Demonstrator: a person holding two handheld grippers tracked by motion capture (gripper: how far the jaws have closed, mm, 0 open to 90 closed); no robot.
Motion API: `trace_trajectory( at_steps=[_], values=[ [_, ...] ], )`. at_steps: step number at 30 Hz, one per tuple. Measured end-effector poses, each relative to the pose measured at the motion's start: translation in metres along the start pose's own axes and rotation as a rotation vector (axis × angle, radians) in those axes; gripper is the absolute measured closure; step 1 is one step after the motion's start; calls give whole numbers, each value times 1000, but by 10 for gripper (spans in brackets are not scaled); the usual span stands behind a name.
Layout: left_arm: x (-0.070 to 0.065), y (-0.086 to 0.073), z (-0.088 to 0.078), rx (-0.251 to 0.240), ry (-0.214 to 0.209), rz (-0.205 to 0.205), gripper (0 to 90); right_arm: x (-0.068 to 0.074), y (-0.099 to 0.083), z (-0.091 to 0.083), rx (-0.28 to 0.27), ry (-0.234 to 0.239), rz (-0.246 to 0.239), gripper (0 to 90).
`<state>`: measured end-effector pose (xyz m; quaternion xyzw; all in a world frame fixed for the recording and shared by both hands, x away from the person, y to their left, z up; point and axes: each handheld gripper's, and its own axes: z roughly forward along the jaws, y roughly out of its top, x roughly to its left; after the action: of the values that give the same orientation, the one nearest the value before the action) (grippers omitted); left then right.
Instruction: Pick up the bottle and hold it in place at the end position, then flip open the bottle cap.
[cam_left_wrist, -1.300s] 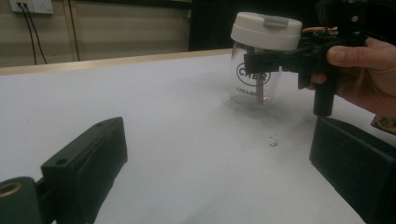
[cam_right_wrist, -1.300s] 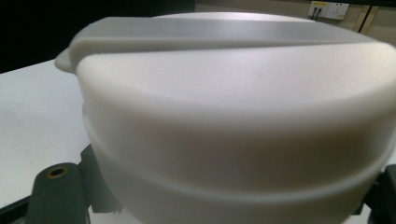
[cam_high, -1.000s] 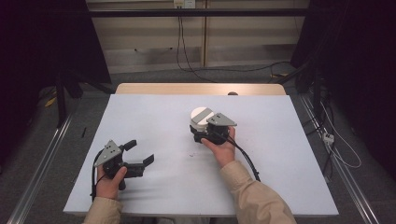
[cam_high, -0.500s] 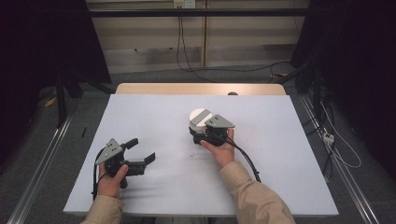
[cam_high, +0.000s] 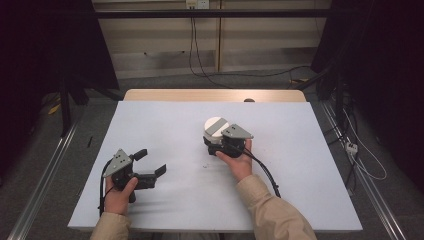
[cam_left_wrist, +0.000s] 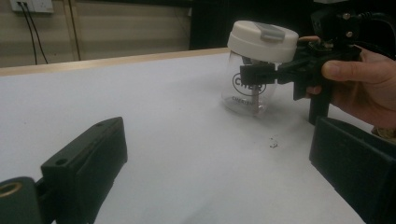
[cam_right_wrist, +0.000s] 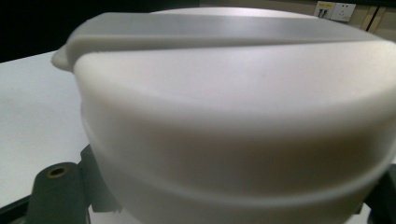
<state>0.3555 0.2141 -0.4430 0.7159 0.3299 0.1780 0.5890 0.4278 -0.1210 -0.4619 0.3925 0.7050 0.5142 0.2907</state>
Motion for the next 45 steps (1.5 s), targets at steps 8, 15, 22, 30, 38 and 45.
trace_trajectory(
  at_steps=[8,15,22,30,38,45],
  values=[
    [-2,5,5,9,6,0,38,0,0,0,-2,-1,1,186],
    [-5,8,15,31,-4,-13,37,0,-1,0,-2,0,-1,186],
    [-12,17,31,56,-26,-13,35,-1,-1,1,1,5,5,186],
    [-18,30,51,85,-53,-10,38,-1,0,1,3,7,7,186],
    [-19,38,67,107,-86,-21,123,-1,0,1,5,8,8,186],
    [-20,46,77,108,-95,-37,263,-1,-1,1,5,7,7,186]
  ],
)
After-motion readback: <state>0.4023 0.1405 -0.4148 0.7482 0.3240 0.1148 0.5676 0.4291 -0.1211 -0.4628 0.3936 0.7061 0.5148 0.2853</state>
